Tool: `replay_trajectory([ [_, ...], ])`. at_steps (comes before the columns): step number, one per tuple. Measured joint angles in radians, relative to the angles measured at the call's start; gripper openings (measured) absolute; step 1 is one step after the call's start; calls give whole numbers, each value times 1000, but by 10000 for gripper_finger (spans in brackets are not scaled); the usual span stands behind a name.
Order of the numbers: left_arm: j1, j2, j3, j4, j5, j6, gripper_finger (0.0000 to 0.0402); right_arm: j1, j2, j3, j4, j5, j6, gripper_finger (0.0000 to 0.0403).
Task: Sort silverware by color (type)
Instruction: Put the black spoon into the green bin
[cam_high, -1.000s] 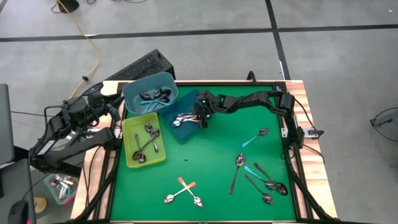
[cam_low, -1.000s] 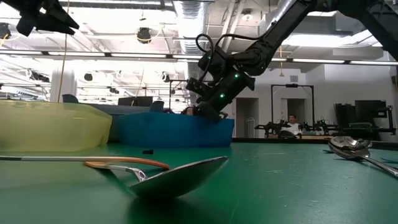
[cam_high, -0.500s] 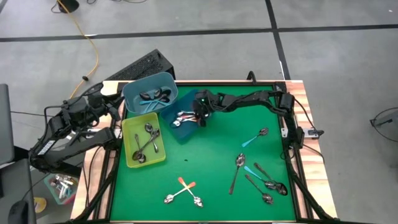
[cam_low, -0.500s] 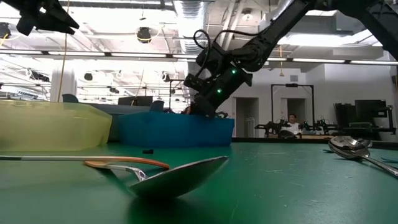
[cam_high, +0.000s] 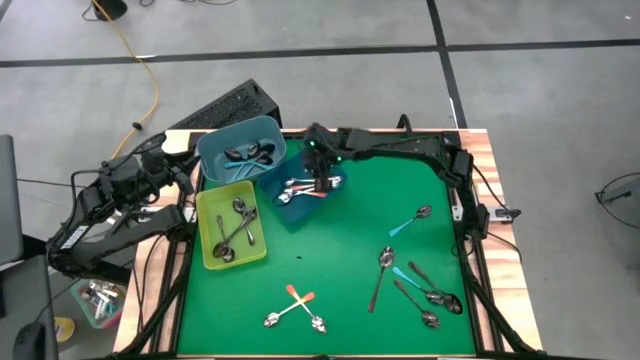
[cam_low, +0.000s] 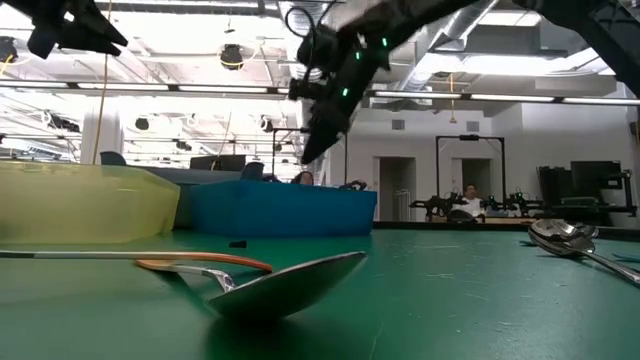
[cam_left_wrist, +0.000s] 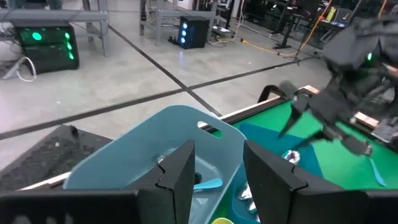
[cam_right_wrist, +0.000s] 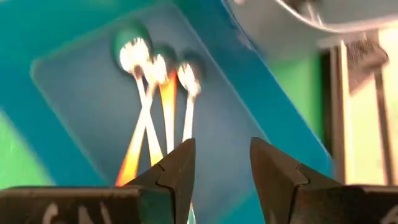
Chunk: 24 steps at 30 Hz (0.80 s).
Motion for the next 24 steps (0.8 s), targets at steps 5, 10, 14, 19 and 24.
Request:
replay_trajectory([
  [5, 0, 0, 0, 0, 70, -15, 122, 0, 0, 208, -359, 141, 29, 163],
  [10, 0, 0, 0, -5, 102, -28, 122, 0, -2, 320, -655, 180, 206, 163],
  [14, 0, 0, 0, -30, 102, -69, 122, 3, -2, 331, -831, 179, 404, 163],
  [19, 0, 0, 0, -70, 113, -54, 122, 57, -2, 273, -936, 156, 563, 163],
  [24, 0, 0, 0, -106, 184, -54, 122, 195, -8, 184, -971, 148, 627, 163],
])
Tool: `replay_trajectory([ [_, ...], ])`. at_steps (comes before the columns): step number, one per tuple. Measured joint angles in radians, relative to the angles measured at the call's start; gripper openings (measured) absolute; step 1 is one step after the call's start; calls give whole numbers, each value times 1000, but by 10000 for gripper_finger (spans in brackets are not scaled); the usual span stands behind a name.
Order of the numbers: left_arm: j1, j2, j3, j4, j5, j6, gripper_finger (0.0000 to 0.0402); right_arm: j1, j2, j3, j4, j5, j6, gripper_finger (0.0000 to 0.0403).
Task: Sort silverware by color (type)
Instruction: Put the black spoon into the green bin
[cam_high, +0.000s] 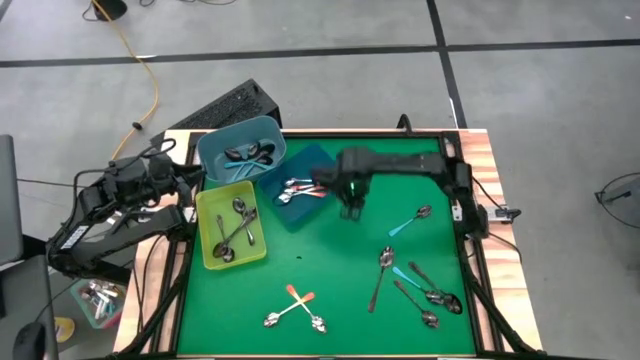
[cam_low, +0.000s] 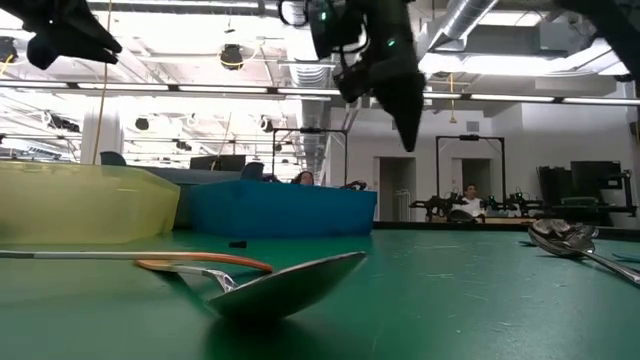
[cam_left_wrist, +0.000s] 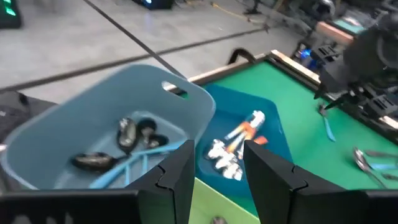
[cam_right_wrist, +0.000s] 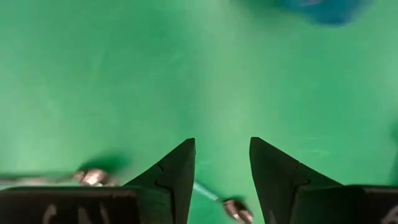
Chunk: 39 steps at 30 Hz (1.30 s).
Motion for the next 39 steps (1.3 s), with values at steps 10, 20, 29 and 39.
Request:
replay_trajectory([
  [10, 0, 0, 0, -18, 24, 53, 122, 343, -145, -217, 2, 4, 242, 163],
  [20, 0, -1, 0, 4, -11, 56, 122, 530, -415, -589, 184, 113, 992, 163],
  [29, 0, -1, 0, 4, -10, 55, 122, 529, -589, -951, 433, 117, 1313, 163],
  [39, 0, 0, 0, 3, -10, 55, 122, 519, -751, -1140, 698, 194, 1233, 163],
])
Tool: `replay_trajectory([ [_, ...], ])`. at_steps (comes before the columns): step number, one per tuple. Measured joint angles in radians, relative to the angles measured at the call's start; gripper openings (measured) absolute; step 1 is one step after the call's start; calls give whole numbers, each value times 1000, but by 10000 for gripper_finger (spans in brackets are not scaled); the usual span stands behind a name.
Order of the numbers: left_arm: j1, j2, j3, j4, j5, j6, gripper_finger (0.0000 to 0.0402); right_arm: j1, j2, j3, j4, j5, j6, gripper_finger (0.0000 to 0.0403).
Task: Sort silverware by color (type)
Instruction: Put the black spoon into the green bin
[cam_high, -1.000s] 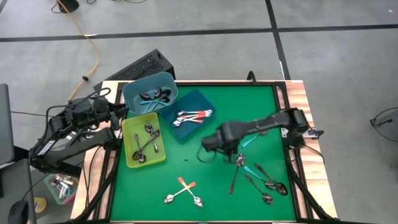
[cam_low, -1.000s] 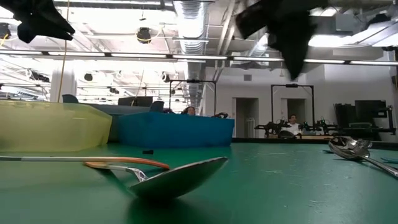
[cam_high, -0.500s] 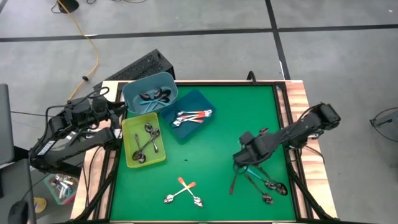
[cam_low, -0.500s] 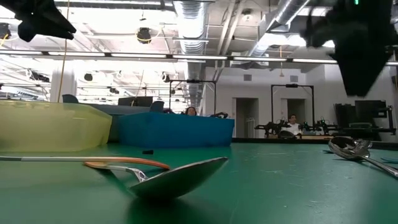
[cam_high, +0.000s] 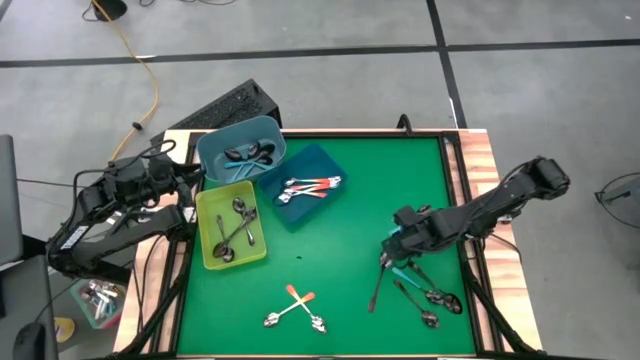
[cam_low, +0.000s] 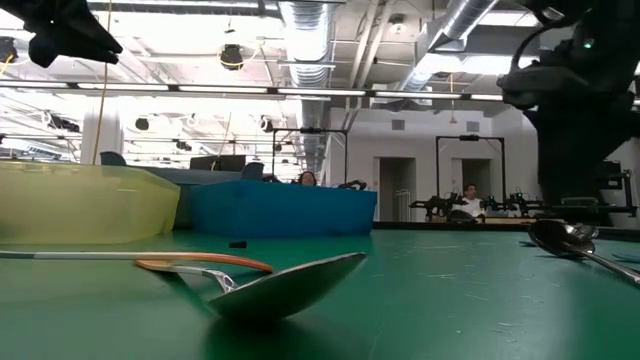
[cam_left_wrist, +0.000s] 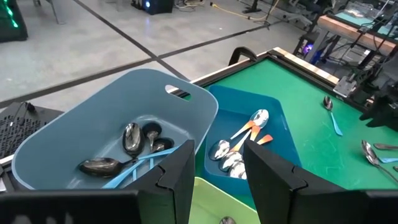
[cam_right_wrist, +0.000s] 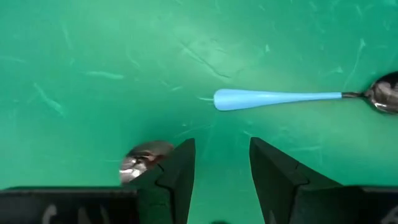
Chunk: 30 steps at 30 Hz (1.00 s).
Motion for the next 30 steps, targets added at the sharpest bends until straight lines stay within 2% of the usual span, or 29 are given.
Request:
replay_trajectory([
  [5, 0, 0, 0, 0, 0, 0, 122, 0, -19, -68, 54, -1, -2, 163],
  [14, 0, 0, 0, -1, 0, 0, 122, -1, -21, -175, 347, -54, -147, 163],
  [24, 0, 0, 0, -1, 0, -1, 122, 5, -20, -180, 365, -69, -227, 163],
  [30, 0, 0, 0, -1, 0, -2, 122, 1, -17, -222, 457, -81, -257, 163],
])
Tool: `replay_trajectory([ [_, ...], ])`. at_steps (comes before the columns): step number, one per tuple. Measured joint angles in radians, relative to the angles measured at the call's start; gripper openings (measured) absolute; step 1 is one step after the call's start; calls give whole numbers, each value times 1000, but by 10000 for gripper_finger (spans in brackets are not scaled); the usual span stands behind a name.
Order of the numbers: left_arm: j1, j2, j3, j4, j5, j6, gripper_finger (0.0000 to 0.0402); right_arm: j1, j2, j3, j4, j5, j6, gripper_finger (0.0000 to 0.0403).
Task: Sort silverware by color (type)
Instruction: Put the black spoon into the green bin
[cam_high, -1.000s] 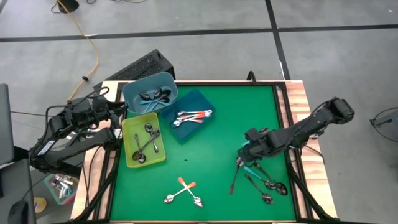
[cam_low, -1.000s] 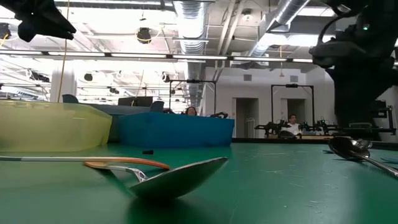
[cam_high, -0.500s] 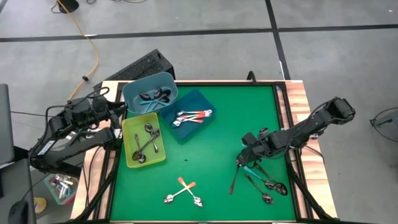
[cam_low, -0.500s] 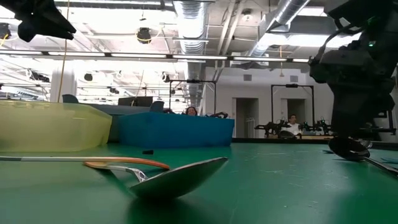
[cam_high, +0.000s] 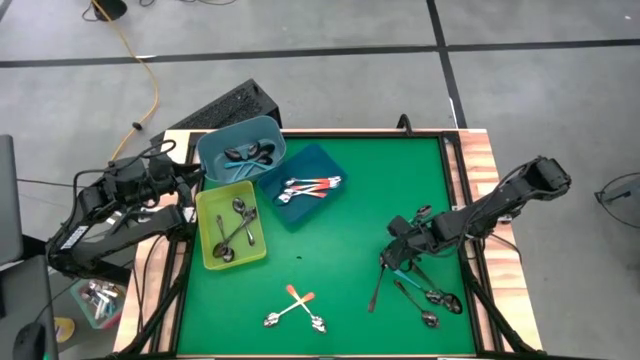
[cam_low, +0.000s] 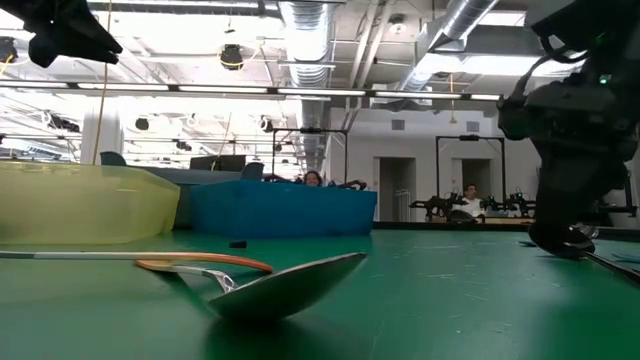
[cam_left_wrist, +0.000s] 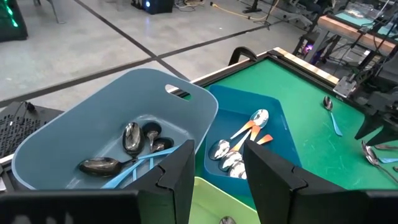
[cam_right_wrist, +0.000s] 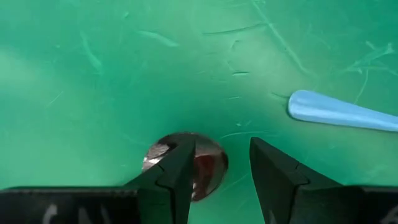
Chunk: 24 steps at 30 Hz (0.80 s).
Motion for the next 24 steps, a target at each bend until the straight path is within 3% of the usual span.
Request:
replay_trajectory([
  [13, 0, 0, 0, 0, 0, 0, 122, 1, 0, -43, 84, -14, -35, 156],
  [24, 0, 0, 0, 0, 0, 0, 122, 1, 0, -42, 81, -27, -50, 44],
])
